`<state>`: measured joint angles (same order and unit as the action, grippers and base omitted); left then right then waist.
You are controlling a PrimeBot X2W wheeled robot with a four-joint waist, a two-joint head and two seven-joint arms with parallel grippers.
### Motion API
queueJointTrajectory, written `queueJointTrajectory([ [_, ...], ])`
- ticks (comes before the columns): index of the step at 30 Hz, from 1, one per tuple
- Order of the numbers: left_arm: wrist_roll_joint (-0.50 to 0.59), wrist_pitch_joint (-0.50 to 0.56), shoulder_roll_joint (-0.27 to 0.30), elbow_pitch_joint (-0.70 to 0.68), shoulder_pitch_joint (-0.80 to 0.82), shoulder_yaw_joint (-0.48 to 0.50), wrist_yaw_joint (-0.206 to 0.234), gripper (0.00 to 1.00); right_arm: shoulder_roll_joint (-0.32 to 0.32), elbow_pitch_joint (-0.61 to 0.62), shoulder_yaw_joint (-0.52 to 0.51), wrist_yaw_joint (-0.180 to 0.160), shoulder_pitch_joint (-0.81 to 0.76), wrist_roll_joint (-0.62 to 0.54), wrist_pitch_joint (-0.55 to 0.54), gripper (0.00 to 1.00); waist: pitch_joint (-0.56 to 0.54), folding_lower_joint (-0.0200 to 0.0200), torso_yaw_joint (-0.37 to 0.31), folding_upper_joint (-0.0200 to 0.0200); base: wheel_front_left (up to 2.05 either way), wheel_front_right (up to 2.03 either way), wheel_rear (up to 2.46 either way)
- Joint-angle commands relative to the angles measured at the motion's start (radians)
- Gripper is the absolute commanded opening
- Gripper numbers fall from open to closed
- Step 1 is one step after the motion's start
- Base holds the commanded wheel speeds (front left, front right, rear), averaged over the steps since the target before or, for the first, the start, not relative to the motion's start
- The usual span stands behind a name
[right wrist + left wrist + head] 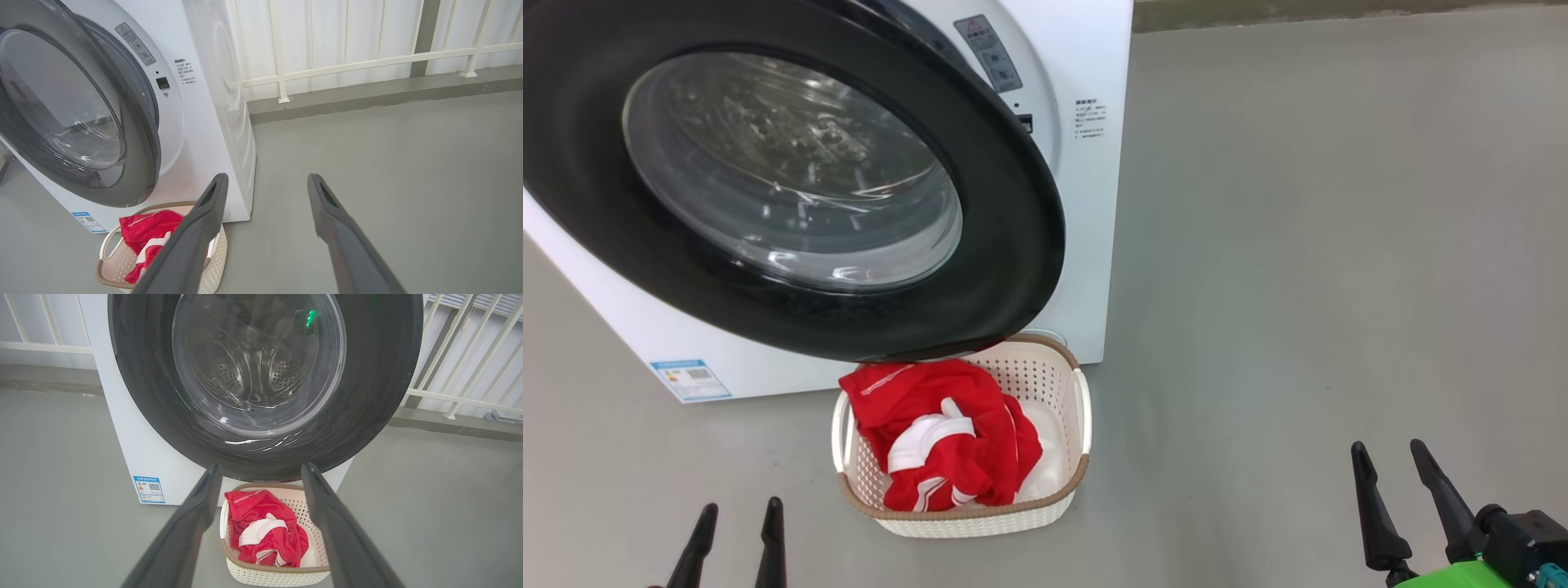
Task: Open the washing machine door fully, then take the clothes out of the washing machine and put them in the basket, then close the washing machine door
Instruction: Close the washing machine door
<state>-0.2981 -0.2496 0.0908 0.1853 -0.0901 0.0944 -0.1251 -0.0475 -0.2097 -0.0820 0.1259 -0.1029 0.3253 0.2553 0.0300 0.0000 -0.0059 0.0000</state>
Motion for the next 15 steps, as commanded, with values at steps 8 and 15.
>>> queueJointTrajectory([
  [8, 0.009, -0.012, -0.002, -0.014, 0.033, 0.009, -0.006, 1.0, -0.014, 0.017, 0.062, 0.005, 0.02, 0.021, 0.006, 0.0, 0.011, 0.0, 0.043, 0.0, 0.0, 0.0, 0.0],
  [15, -0.003, -0.012, -0.025, -0.008, 0.061, -0.024, -0.006, 1.0, -0.008, -0.006, 0.121, 0.005, 0.115, 0.03, 0.006, 0.0, 0.047, 0.0, 0.107, 0.0, 0.0, 0.0, 0.0],
])
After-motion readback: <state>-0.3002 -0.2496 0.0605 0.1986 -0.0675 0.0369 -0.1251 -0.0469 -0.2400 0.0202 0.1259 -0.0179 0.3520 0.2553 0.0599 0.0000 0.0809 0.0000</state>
